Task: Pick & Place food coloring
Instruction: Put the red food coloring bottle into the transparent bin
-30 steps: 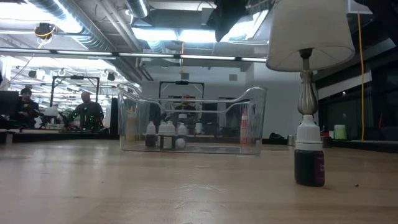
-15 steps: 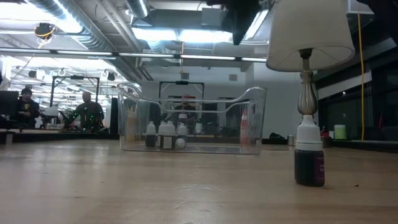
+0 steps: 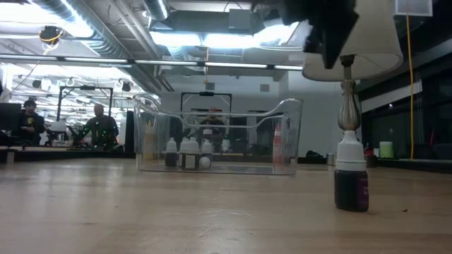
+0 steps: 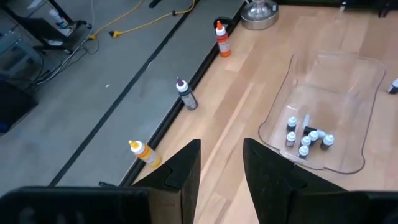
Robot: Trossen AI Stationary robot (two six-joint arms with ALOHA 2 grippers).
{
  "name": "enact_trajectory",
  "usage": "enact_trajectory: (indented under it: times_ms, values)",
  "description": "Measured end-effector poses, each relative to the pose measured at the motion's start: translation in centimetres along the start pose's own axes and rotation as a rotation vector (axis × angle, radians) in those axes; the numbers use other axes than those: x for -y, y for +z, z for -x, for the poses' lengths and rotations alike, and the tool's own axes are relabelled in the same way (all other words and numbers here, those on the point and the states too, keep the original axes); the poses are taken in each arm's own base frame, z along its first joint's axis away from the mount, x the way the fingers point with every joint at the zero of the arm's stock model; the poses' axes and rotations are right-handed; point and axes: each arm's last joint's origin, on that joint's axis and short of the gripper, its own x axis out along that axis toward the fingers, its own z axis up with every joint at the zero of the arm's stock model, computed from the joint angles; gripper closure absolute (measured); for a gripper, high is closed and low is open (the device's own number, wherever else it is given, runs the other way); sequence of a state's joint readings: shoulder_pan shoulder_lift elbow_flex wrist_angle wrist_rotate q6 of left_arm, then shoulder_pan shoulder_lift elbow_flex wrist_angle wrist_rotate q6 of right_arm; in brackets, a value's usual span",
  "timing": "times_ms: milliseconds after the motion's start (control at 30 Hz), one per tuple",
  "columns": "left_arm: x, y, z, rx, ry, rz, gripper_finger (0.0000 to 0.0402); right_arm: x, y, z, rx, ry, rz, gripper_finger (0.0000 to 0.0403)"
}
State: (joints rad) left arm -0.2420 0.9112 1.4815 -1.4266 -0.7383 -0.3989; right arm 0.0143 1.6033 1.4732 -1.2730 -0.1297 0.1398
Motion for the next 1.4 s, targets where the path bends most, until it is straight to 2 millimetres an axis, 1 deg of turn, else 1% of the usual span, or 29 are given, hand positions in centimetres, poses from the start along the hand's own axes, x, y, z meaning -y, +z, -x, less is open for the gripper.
enact_trajectory:
  times_ms: [67,133,233,400,567,667,733,867,933,1100,1267,1400]
  values:
    - [0.0,0.0,0.0,0.000,0.000,0.000,0.0286,-0.3,-0.9,-0.9,0.052,0.049,-0.033,0.0385]
    - [-0.1,-0.1,0.1,0.000,0.000,0.000,0.0286,-0.6,-1.3,-1.8,0.117,0.109,-0.054,0.0381]
    - [-0.2,-0.2,0.1,-0.004,0.002,-0.004,0.0286,-1.3,-1.7,-3.3,0.149,0.159,-0.082,0.0360]
    - [-0.3,-0.2,0.2,-0.003,0.002,0.003,0.0286,-2.3,-2.5,-5.4,0.124,0.172,-0.070,0.0289]
    - [-0.3,-0.3,0.2,-0.002,0.002,0.015,0.0286,-2.5,-3.1,-7.5,0.138,0.175,-0.083,0.0214]
    - [-0.3,-0.3,0.2,-0.002,0.002,0.023,0.0286,-2.6,-3.4,-8.5,0.159,0.186,-0.082,0.0182]
    - [-0.3,-0.3,0.2,-0.002,0.002,0.032,0.0286,-2.7,-3.7,-9.3,0.174,0.180,-0.070,0.0168]
    - [-0.3,-0.3,0.2,-0.002,0.001,0.042,0.0286,-3.0,-4.0,-10.8,0.194,0.181,-0.051,0.0160]
    - [-0.3,-0.3,0.2,-0.002,0.001,0.049,0.0286,-3.1,-4.2,-11.5,0.175,0.177,-0.052,0.0160]
    - [-0.3,-0.3,0.2,-0.003,-0.001,0.058,0.0286,-3.8,-3.3,-13.3,0.177,0.182,-0.019,0.0160]
    - [-0.3,-0.2,0.2,-0.004,-0.003,0.061,0.0286,-3.6,-3.2,-15.4,0.111,0.152,-0.030,0.0160]
    - [-0.3,-0.2,0.2,-0.004,-0.003,0.068,0.0286,-3.5,-3.1,-16.1,0.105,0.124,-0.029,0.0160]
